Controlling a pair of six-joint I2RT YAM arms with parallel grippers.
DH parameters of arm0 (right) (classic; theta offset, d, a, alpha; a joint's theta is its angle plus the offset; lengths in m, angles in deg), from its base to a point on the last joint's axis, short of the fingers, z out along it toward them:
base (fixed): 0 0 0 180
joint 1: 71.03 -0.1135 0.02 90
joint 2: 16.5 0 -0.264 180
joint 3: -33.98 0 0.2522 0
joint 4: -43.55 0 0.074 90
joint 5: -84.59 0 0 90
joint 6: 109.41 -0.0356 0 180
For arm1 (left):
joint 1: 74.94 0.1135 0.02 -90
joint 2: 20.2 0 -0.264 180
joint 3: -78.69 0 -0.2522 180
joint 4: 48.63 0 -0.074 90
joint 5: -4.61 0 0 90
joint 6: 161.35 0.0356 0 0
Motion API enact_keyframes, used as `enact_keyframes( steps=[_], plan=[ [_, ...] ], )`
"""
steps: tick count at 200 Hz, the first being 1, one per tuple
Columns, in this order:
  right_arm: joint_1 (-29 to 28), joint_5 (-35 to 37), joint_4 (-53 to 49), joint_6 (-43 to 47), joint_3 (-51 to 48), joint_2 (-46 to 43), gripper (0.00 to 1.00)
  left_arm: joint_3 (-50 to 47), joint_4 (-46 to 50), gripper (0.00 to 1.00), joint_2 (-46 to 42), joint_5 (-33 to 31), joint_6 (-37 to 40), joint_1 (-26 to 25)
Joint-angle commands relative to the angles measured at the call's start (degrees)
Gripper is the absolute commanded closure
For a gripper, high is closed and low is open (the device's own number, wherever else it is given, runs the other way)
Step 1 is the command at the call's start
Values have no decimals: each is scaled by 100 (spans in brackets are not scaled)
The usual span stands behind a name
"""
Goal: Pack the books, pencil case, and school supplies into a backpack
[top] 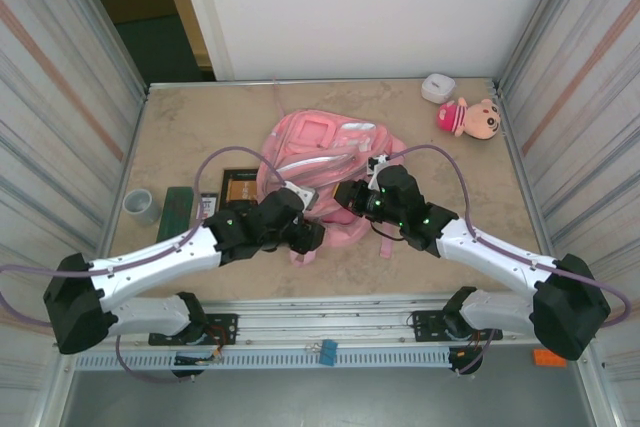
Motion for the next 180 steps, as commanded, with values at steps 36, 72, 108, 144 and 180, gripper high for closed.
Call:
enact_keyframes(
  steps=[36, 72, 108, 144, 180],
  plan=[
    [-97, -170, 392, 361, 333, -101, 95, 296, -148, 70, 342, -605, -129, -27],
    [34, -291, -186, 535, 484, -142, 100, 348, 251, 95, 240, -926, 98, -6],
    [340, -591, -431, 569, 392, -125, 100, 247, 352, 100, -44, -794, 268, 177],
    [466, -974, -445, 740, 397, -109, 100, 179, 469, 100, -203, -979, 683, 288],
    [705, -1282, -929, 1042, 600, -363, 100, 86, 686, 100, -237, -1162, 1002, 558]
  ],
)
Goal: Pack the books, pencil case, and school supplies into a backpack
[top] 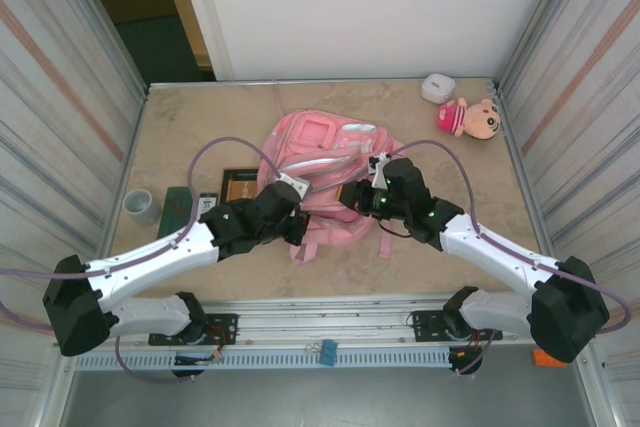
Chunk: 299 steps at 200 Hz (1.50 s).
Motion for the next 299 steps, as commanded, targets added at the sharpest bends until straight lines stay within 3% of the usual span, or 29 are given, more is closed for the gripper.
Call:
enact_keyframes(
  steps=[1, 28, 40, 71, 88, 119, 139, 166, 195, 223, 232, 241, 251, 262, 281, 299],
  plan=[
    [210, -381, -257, 447, 398, -365, 100, -105, 311, 100, -169, -510, 359, 256],
    [656, -733, -328, 417, 369, -680, 99, -299, 262, 100, -253, -446, 506, 387],
    [773, -711, -322, 334, 327, -793, 95, -395, 45, 100, -287, -103, 599, 421],
    [371, 130, 793, -494, -376, -924, 49, -506, -938, 100, -370, 1021, 450, 419],
    [-201, 955, 1409, -913, -740, -1056, 38, -404, -1273, 100, -337, 1285, 288, 417],
    [-929, 1932, 1609, -1006, -812, -698, 37, -228, -1552, 100, -280, 1585, 186, 421],
    [-889, 1798, 1636, -1030, -721, -482, 57, -240, -1556, 100, -296, 1578, 188, 417],
    [-434, 1171, 781, -611, -458, -796, 80, -328, -1093, 100, -389, 931, 250, 430],
    [553, -93, -358, -203, -168, -1278, 89, -659, -981, 100, -486, 653, 409, 489],
    [1217, -769, -860, -11, 39, -1370, 83, -854, -1290, 100, -465, 971, 318, 502],
    [1232, -743, -847, -4, 101, -1350, 78, -894, -1503, 100, -433, 1194, 237, 502],
    [1154, -657, -693, -97, 89, -1320, 66, -896, -1708, 100, -409, 1386, 137, 502],
    [911, -397, -388, -263, -28, -1310, 52, -871, -1928, 100, -372, 1580, 9, 502],
    [503, 85, 3, -435, -229, -1313, 45, -822, -2128, 100, -334, 1712, -192, 502],
    [-204, 930, 524, -625, -491, -1217, 40, -752, -2486, 100, -241, 2110, -538, 503],
    [-524, 1411, 615, -677, -538, -1030, 41, -747, -2735, 100, -182, 2482, -738, 502]
  ],
)
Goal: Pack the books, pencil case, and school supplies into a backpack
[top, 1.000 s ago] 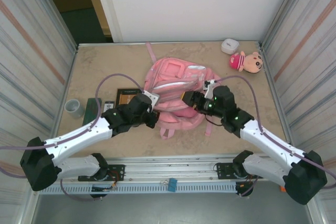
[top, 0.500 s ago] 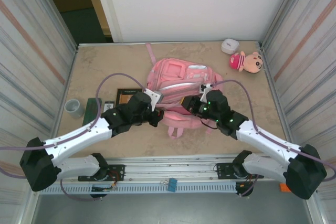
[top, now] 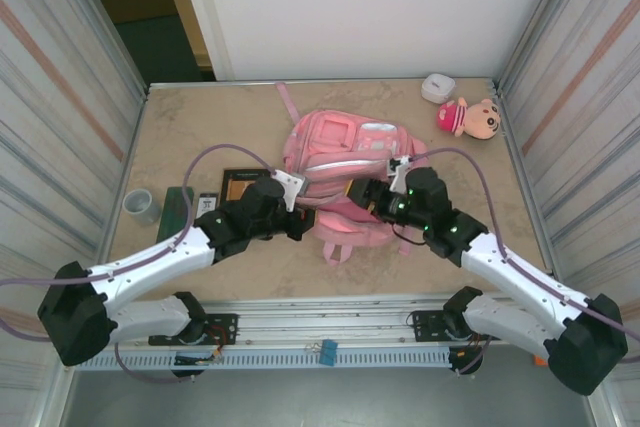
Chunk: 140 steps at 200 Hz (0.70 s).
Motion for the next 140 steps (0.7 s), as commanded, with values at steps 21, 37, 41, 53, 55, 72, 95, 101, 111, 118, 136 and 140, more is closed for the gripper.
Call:
enact_keyframes(
  steps=[21, 37, 41, 53, 55, 72, 95, 101, 111, 118, 136, 140],
  plan=[
    [-383, 1053, 485, -127, -18, 355, 62, 70, -772, 100, -1, 906, -377, -17],
    [-223, 819, 187, 75, 119, 367, 78, -34, -649, 99, -91, 759, -238, -22],
    [-162, 706, 132, 128, 153, 366, 81, -70, -652, 95, -108, 741, -224, -22],
    [-25, 426, 7, 226, 236, 354, 86, -234, -734, 86, -180, 707, -212, -16],
    [-7, 383, -3, 236, 259, 350, 87, -254, -760, 86, -188, 705, -218, -10],
    [63, 118, -12, 287, 300, 356, 91, -434, -956, 82, -199, 704, -356, -14],
    [27, -68, 118, 274, 358, 407, 93, -435, -1063, 78, -80, 762, -487, -12],
    [13, -81, 132, 279, 384, 430, 93, -416, -1057, 77, -38, 790, -507, -12],
    [-45, -73, 147, 283, 438, 472, 94, -360, -1052, 74, 34, 868, -540, -12],
    [-68, -43, 152, 285, 466, 499, 93, -333, -1073, 72, 79, 963, -560, -14],
    [-136, 47, 182, 267, 529, 575, 94, -287, -1110, 67, 164, 1172, -679, -14],
    [-146, 64, 204, 259, 537, 592, 94, -282, -1078, 66, 169, 1167, -720, -16]
  ],
)
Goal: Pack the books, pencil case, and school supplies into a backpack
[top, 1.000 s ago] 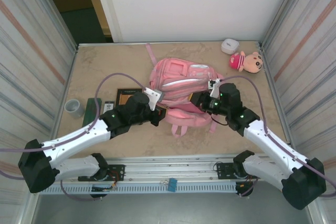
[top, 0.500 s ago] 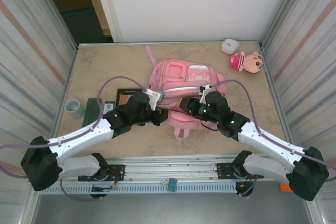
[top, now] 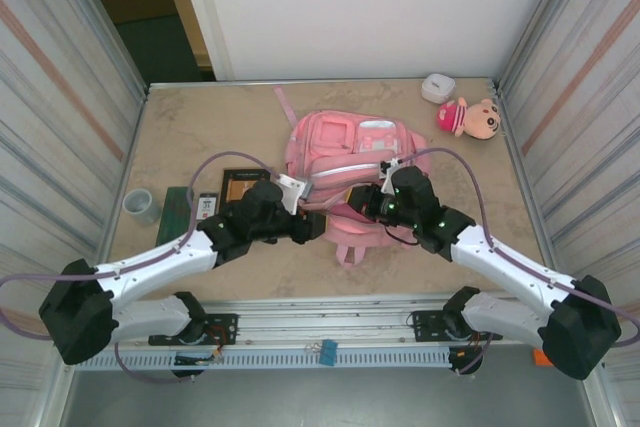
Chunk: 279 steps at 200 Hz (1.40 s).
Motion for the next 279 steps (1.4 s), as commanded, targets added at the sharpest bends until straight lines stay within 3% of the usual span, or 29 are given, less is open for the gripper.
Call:
enact_keyframes(
  steps=[1, 68, 125, 162, 218, 247, 279],
  plan=[
    [-105, -71, 367, 114, 363, 42, 94, 118, -147, 66, 99, 325, -229, -19],
    [-214, -36, 575, 51, 492, 199, 95, 57, 733, 58, -145, -967, -574, -18],
    [-307, -63, 638, 77, 575, 321, 95, 253, 233, 60, 320, -661, -645, -18],
    [-321, -168, 514, 218, 597, 399, 95, 332, -110, 64, 473, -702, -1137, -18],
    [-313, -291, 500, 347, 513, 408, 96, 443, 3, 68, 638, -710, -1468, 8],
    [-316, -345, 444, 411, 505, 397, 96, 522, 28, 57, 656, -717, -1620, 22],
    [-380, -401, 403, 487, 529, 400, 96, 599, 263, 58, 709, -789, -1661, 36]
  ],
)
